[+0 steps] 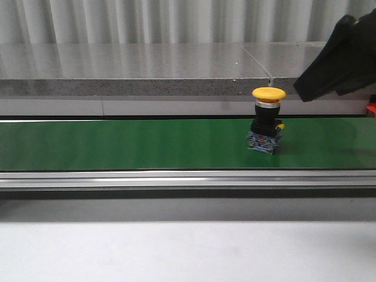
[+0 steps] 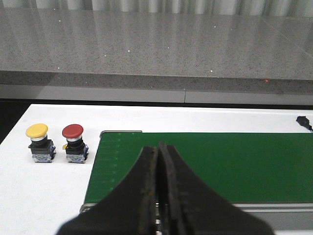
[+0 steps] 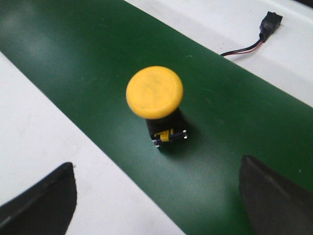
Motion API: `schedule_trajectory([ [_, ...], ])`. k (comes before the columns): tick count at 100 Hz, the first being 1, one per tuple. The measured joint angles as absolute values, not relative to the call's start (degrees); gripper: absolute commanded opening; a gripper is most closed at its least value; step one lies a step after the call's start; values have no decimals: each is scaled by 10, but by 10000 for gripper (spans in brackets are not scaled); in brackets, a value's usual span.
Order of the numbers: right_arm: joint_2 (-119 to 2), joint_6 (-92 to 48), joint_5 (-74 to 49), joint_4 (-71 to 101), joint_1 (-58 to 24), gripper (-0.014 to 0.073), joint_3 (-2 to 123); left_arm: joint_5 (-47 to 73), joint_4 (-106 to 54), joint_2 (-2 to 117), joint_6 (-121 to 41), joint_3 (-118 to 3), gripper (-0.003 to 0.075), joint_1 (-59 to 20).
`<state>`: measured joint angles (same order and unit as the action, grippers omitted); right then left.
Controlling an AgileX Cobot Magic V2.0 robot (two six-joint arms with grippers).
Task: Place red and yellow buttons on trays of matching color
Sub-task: 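Lower the right gripper onto the yellow button on the belt and grasp it, then carry the yellow button into the yellow tray and open the right gripper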
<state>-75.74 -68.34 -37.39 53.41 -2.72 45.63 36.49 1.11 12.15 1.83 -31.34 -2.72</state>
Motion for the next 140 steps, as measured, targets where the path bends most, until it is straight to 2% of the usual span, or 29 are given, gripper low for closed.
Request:
schedule_trajectory([
  [20, -806, -683, -335, 545, -63, 664, 475, 365, 11, 122, 18, -313, -21, -27],
  [42, -861, -683, -316, 555, -67, 650, 508, 365, 11, 122, 18, -313, -21, -27],
  [47, -870, -683, -308, 560, -67, 608, 512, 365, 11, 122, 18, -313, -21, -27],
  [54, -881, -683, -297, 574, -67, 505, 514, 365, 11, 122, 18, -313, -21, -27],
  [71, -890, -683, -283, 601, -67, 202, 514, 365, 11, 122, 18, -313, -21, -27],
  [80, -891, -681, -283, 604, -67, 121, 514, 365, 11, 122, 18, -313, -21, -27],
  [110, -864, -632, -283, 599, -41, 119, 514, 365, 11, 122, 18, -313, -21, -27],
  [140, -739, -481, -285, 515, 97, 119, 514, 365, 11, 122, 18, -313, -21, -27],
])
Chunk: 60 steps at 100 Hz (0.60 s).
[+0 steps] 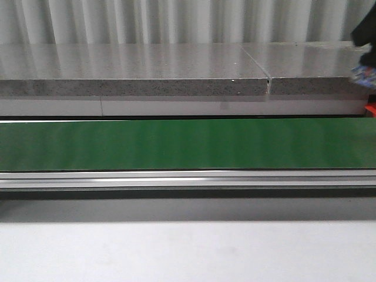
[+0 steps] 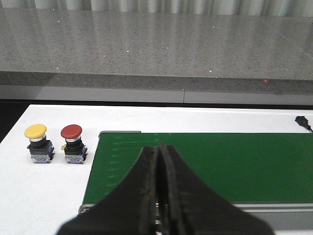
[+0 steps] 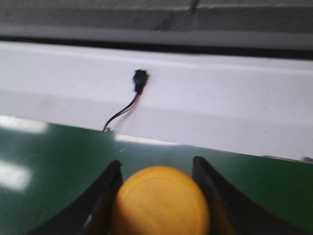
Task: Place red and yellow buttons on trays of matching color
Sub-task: 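Carry the yellow button into the yellow tray and open the right gripper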
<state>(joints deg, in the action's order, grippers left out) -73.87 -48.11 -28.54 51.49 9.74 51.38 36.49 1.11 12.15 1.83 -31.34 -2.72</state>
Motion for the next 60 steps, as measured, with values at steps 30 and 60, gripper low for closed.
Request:
schedule_trajectory([
  [30, -658, -336, -283, 461, 325, 119, 514, 365, 11, 122, 18, -313, -21, -27],
  [60, -653, -275, -259, 448, 472, 119, 472, 365, 11, 122, 18, -313, -21, -27],
])
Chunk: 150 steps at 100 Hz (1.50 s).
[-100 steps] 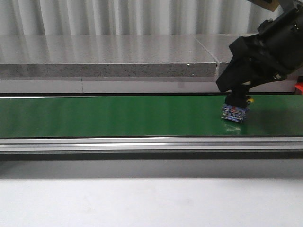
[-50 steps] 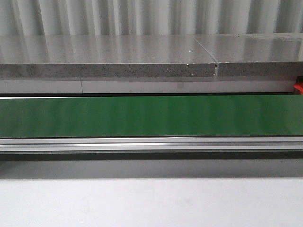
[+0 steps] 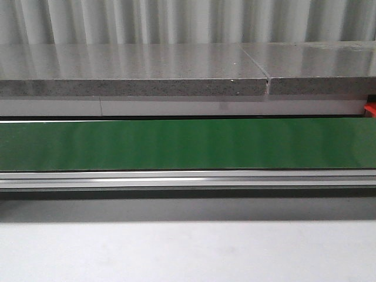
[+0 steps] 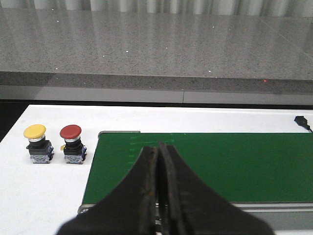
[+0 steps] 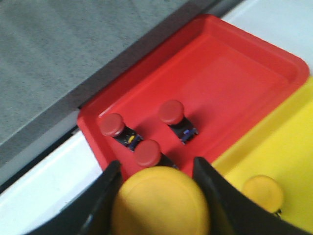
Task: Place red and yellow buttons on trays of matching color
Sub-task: 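Carry the yellow button into the yellow tray and open the right gripper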
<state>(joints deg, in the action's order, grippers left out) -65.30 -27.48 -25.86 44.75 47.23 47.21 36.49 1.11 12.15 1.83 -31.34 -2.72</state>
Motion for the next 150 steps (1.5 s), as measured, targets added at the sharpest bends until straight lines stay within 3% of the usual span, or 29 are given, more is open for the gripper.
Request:
schedule_trajectory([
  [68, -568, -272, -124, 428, 503, 119, 205, 365, 11, 122, 18, -313, -21, -27],
  [150, -672, -270, -29, 468, 474, 119, 190, 365, 11, 122, 18, -313, -21, -27],
])
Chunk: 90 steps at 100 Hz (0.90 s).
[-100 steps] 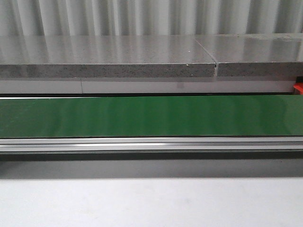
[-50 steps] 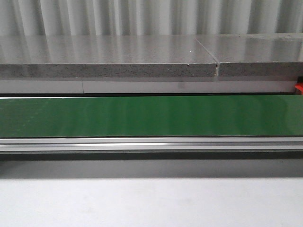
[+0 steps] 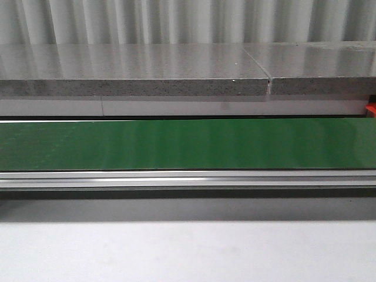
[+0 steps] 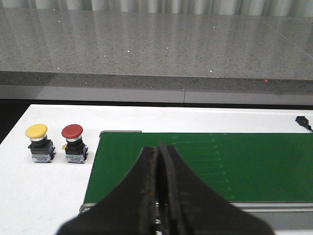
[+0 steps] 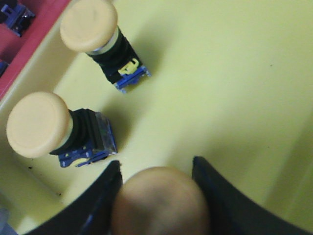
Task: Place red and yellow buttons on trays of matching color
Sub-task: 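Carry the yellow button into the yellow tray and open the right gripper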
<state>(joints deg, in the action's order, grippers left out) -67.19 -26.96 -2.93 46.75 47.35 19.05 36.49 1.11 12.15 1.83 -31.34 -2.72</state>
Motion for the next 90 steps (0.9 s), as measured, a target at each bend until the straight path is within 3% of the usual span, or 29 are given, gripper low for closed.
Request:
schedule_trajectory([
  [58, -706, -270, -27, 468, 474, 135, 190, 365, 11, 122, 18, -313, -21, -27],
  [67, -706, -270, -26, 468, 474, 211, 190, 365, 11, 122, 18, -313, -21, -27],
  [79, -706, -270, -26, 468, 474, 429, 190, 365, 11, 122, 18, -313, -21, -27],
  [90, -706, -270, -26, 468, 474, 571, 190, 365, 11, 122, 18, -313, -21, -27],
])
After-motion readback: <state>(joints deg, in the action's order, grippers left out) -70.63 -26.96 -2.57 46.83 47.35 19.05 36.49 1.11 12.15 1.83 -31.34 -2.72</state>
